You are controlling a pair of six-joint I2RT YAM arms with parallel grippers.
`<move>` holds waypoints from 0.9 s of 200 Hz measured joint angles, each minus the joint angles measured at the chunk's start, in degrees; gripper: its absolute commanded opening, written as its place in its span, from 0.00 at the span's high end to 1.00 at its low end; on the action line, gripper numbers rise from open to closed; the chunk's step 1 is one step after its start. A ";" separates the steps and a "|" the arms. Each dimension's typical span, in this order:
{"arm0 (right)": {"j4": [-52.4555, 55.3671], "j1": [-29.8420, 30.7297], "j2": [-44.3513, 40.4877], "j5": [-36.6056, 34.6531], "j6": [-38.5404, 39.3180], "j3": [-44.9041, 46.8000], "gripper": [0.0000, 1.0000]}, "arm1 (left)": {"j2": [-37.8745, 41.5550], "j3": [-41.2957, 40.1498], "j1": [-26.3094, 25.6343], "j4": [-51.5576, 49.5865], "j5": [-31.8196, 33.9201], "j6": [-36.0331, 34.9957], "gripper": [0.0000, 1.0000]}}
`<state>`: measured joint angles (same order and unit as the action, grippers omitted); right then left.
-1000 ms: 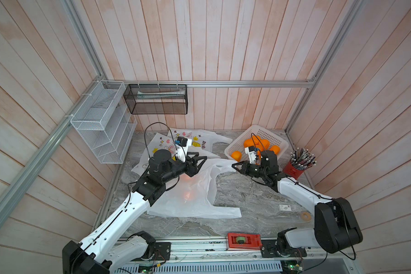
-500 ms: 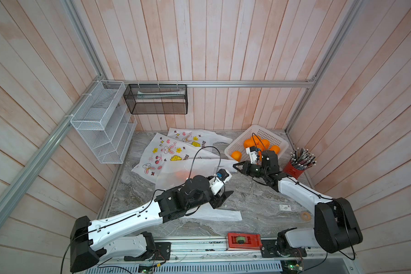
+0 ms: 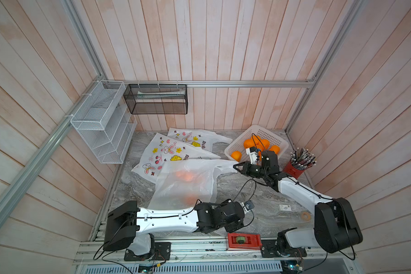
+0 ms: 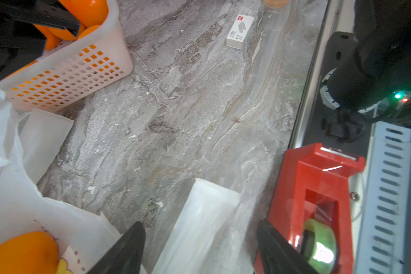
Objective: Place the oranges into plastic bags & tie knots
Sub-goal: Adjust the plastic bag at the center of the board.
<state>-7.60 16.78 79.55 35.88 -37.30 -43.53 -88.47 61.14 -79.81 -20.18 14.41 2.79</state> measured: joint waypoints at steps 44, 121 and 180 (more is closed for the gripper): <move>0.13 -0.02 0.00 -0.02 -0.02 0.00 1.00 | -5.92 4.04 -1.27 -0.39 2.38 6.56 0.19; 0.20 -0.07 -0.07 -0.02 -0.02 0.00 1.00 | -15.80 8.85 -1.27 -6.84 7.87 13.03 0.18; 0.37 -0.07 -0.11 0.00 -0.02 0.00 1.00 | -16.44 8.85 -1.53 -10.78 13.84 14.67 0.73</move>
<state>-7.22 16.71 79.44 35.88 -37.32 -43.53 -104.90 70.00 -81.34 -30.96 28.25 17.45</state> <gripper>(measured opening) 0.042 0.438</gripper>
